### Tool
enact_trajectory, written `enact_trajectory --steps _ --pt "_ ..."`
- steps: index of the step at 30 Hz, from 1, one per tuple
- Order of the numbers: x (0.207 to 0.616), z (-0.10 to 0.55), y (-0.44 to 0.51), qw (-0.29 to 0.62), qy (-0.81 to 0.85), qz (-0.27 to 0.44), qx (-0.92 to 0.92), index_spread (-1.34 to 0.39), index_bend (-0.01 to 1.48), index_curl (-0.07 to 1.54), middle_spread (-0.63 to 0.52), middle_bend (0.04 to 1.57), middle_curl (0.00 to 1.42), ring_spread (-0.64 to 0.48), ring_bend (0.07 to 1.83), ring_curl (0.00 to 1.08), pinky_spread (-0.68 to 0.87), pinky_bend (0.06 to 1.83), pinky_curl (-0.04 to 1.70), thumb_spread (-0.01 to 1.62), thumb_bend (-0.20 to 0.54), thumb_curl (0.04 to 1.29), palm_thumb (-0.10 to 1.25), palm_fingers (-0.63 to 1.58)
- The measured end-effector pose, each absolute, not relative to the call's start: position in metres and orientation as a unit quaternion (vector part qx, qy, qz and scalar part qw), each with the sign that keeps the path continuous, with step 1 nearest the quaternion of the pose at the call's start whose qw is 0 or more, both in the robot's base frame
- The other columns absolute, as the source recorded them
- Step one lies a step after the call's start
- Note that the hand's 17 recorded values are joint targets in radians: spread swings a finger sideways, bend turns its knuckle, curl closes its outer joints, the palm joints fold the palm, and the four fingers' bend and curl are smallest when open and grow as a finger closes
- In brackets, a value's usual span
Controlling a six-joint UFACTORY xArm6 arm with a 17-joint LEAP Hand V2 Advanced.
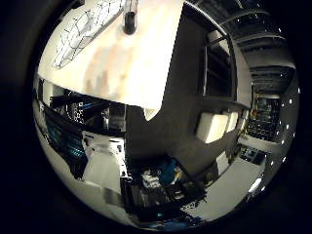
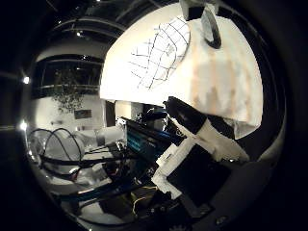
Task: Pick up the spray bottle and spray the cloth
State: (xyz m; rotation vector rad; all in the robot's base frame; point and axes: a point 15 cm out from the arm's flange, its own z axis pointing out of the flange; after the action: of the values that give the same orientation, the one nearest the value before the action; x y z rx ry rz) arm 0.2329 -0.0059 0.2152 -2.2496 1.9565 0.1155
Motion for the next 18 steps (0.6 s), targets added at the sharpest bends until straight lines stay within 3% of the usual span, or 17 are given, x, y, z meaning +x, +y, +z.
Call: enact_trajectory --steps 18 --pt "0.250 0.194 -0.055 0.216 0.737 0.057 -0.638 -0.29 0.14 0.26 -0.02 0.34 0.38 0.09 0.52 0.25 0.44 0.41 0.27 1.10 -0.029 0.33 0.53 0.33"
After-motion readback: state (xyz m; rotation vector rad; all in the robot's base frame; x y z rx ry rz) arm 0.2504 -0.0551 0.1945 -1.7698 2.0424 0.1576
